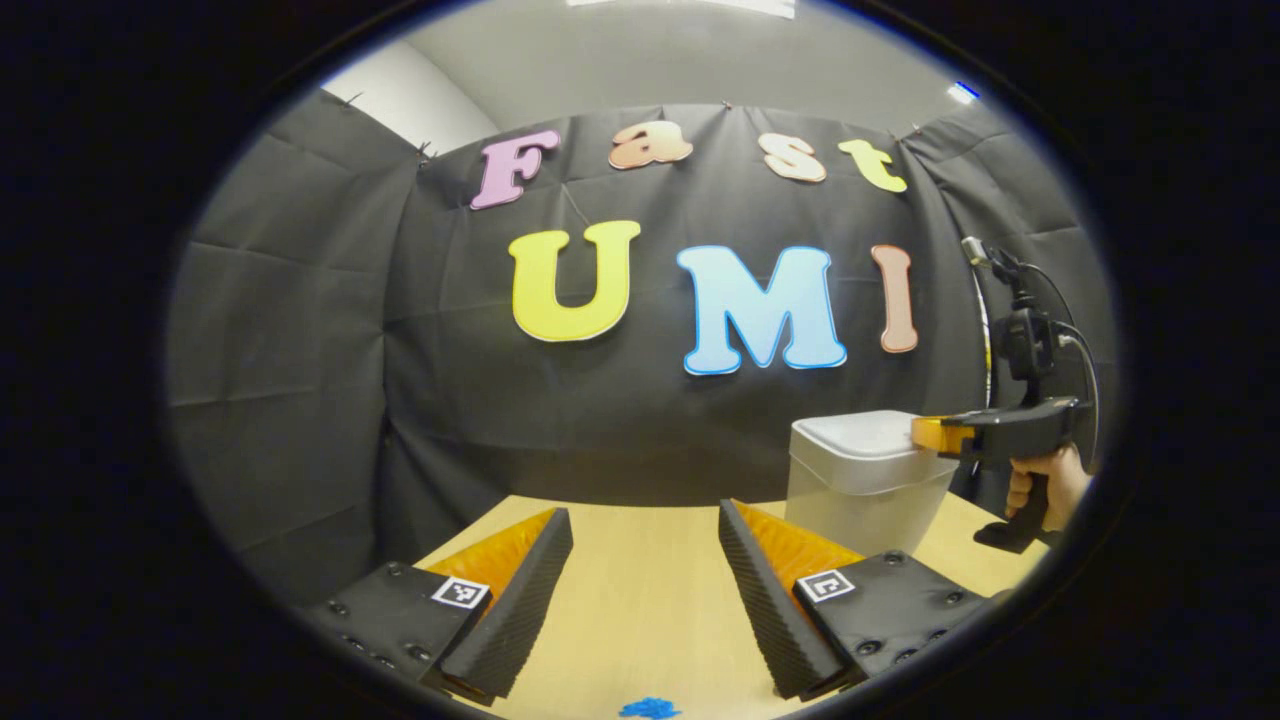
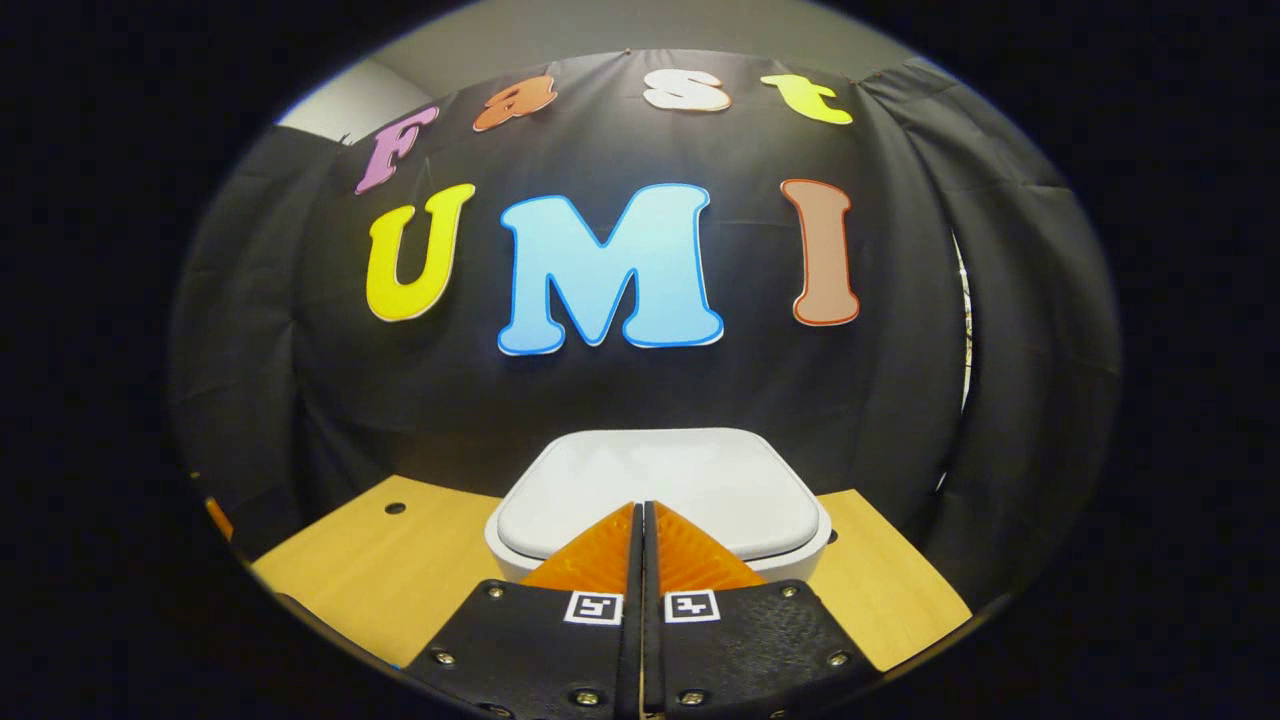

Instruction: Press the lid of the desktop garbage bin to open it, pick up the crumpled paper on the desktop and throw it into the bin, then pick up the pop can on the desktop and drop it into the bin, and finally close the garbage bin lid.

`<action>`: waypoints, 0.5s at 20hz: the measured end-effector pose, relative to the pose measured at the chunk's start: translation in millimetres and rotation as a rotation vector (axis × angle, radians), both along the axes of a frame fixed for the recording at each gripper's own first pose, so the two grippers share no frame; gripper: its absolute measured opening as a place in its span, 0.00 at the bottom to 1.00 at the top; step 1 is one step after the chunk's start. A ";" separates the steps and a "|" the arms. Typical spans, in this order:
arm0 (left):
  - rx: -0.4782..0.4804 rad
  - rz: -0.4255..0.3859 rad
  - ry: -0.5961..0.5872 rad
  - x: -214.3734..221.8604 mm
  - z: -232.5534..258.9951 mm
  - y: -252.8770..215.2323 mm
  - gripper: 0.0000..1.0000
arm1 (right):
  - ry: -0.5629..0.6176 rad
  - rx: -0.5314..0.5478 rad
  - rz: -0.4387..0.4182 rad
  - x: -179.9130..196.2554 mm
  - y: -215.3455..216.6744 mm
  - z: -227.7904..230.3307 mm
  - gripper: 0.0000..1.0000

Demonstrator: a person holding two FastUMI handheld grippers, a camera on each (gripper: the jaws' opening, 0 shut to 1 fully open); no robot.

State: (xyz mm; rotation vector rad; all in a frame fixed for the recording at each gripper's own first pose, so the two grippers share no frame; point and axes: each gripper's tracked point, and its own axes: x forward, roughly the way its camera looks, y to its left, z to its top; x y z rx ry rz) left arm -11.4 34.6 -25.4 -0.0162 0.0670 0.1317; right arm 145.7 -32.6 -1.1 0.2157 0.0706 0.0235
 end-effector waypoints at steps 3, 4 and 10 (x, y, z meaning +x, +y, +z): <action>0.003 0.011 0.006 -8.6 -3.1 2.8 0.99 | -0.071 0.062 -0.009 -6.6 -4.1 26.0 0.01; -0.001 0.012 0.010 -10.9 -4.9 2.5 0.98 | -0.095 0.051 -0.019 -10.0 -5.9 33.2 0.01; 0.001 -0.014 0.032 -18.7 -20.5 -2.0 0.98 | -0.086 -0.022 -0.023 -37.5 -4.0 29.2 0.01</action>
